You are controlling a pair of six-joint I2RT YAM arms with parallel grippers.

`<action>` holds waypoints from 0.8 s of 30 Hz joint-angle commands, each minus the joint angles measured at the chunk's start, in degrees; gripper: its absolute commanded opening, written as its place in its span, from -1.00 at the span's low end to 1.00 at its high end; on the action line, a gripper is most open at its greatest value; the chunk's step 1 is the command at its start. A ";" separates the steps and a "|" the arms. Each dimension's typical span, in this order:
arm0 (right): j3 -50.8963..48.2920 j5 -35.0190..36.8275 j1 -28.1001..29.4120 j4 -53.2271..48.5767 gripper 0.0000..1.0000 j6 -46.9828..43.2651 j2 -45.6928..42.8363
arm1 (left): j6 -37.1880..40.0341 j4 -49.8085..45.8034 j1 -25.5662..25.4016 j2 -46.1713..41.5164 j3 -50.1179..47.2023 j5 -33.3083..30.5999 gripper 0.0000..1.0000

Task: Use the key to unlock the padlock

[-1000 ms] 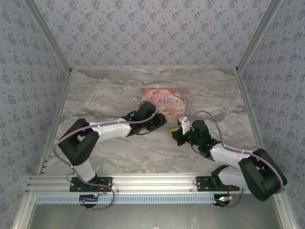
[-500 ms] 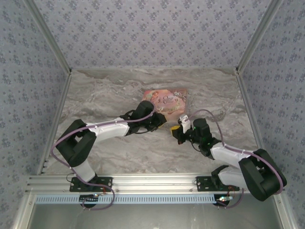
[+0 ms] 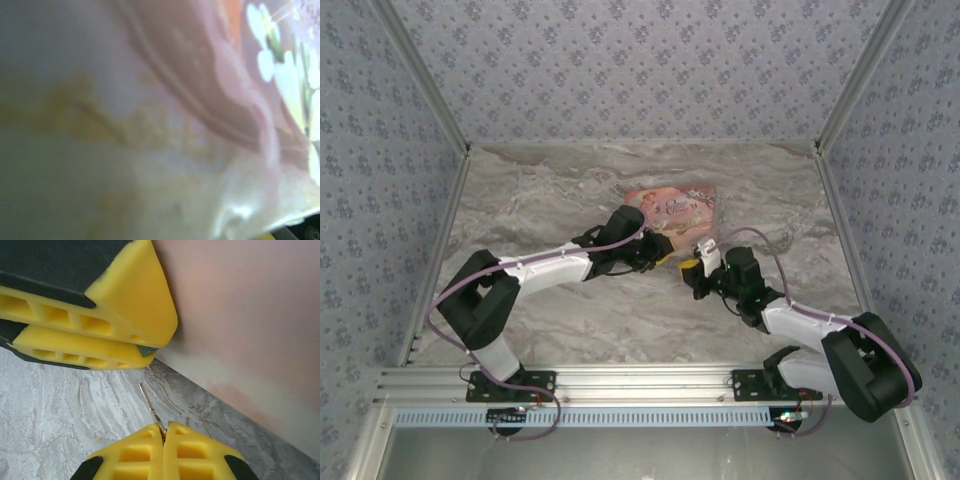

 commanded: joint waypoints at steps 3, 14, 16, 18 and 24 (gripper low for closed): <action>1.31 2.33 -0.49 1.24 -1.00 -1.09 -1.80 | -2.63 1.05 0.16 -2.74 2.13 2.50 -0.58; 1.77 2.60 -0.59 3.09 -1.00 -0.54 -0.38 | -2.98 1.41 0.21 -2.75 2.03 3.20 -0.58; 2.03 2.08 -0.63 3.30 -1.00 -0.39 -0.22 | -3.10 1.49 0.16 -2.72 1.94 3.33 -0.58; 2.15 1.42 -0.64 3.43 -1.00 -0.38 0.04 | -3.11 1.58 0.22 -2.74 1.78 3.30 -0.58; 2.65 0.36 -0.66 3.62 -1.00 -0.39 1.26 | -3.08 1.67 0.18 -2.83 1.68 3.38 -0.58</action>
